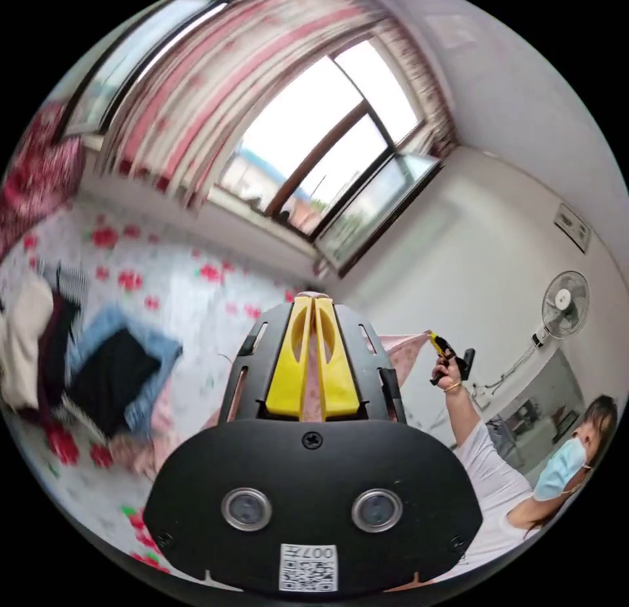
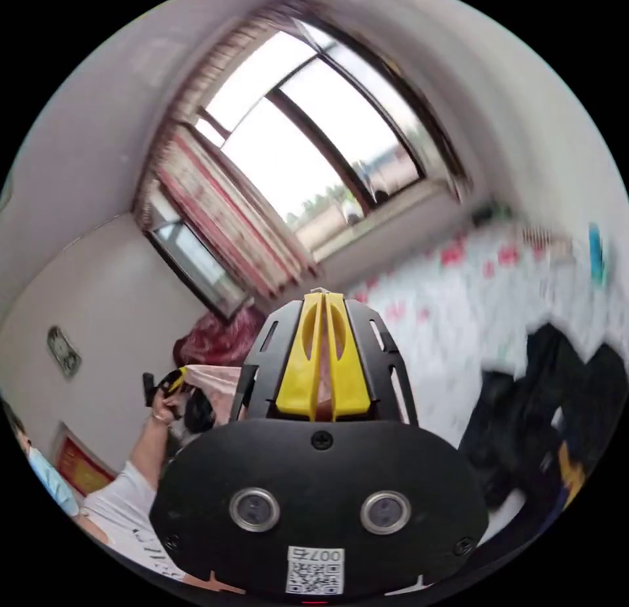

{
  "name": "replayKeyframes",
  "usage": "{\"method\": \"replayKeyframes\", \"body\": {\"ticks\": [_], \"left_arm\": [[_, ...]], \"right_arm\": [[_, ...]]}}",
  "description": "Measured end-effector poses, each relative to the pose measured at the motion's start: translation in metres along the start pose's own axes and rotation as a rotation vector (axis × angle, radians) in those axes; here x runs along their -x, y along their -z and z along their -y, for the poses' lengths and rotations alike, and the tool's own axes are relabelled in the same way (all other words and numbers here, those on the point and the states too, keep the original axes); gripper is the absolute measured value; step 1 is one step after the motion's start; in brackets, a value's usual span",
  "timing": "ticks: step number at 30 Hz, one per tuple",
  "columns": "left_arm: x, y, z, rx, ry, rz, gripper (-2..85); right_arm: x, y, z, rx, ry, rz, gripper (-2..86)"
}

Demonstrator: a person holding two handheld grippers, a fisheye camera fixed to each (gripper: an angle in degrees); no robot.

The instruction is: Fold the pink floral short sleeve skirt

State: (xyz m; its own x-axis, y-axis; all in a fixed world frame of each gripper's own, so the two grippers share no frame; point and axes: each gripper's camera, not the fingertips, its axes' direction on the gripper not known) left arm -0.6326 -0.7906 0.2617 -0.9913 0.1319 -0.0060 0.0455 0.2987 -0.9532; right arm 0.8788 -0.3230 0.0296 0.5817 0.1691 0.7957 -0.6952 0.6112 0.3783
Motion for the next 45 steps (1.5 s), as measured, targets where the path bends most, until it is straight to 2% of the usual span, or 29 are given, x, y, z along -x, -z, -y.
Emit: {"method": "replayKeyframes", "body": {"ticks": [2,3,6,9,13,19,25,30,35,38,45], "left_arm": [[-0.085,0.074,0.062,-0.212,-0.169,0.003,-1.0],[-0.106,0.093,0.07,-0.255,-0.21,0.005,-1.0],[-0.199,0.169,0.07,-0.416,-0.411,0.024,-1.0],[-0.254,0.22,0.037,-0.522,-0.503,0.089,-1.0],[-0.272,0.255,-0.004,-0.484,-0.519,0.049,-1.0],[-0.254,0.26,-0.076,-0.36,-0.517,0.055,-1.0],[-0.186,0.245,-0.197,-0.247,-0.479,0.073,-1.0],[-0.1,0.224,-0.309,-0.077,-0.334,0.093,-1.0],[0.003,0.183,-0.414,0.138,0.006,0.13,-1.0],[0.054,0.161,-0.441,0.219,0.207,0.103,-1.0],[0.099,0.119,-0.437,0.372,0.257,0.144,-1.0]], "right_arm": [[0.075,0.07,0.054,-0.234,0.169,-0.015,-0.3],[0.119,0.116,0.067,-0.357,0.256,-0.015,-0.3],[0.202,0.211,0.043,-0.573,0.417,0.007,-0.3],[0.246,0.272,-0.003,-0.607,0.479,0.007,-0.3],[0.256,0.333,-0.05,-0.589,0.429,0.079,-0.3],[0.262,0.376,-0.14,-0.396,0.37,0.088,-0.3],[0.228,0.39,-0.292,-0.154,0.323,0.166,-0.3],[0.187,0.381,-0.456,0.105,0.194,0.019,-0.3],[0.128,0.342,-0.575,0.357,-0.055,-0.125,-0.3],[0.094,0.316,-0.624,0.485,-0.212,-0.139,-0.3],[0.057,0.278,-0.652,0.655,-0.301,-0.18,-0.3]]}}
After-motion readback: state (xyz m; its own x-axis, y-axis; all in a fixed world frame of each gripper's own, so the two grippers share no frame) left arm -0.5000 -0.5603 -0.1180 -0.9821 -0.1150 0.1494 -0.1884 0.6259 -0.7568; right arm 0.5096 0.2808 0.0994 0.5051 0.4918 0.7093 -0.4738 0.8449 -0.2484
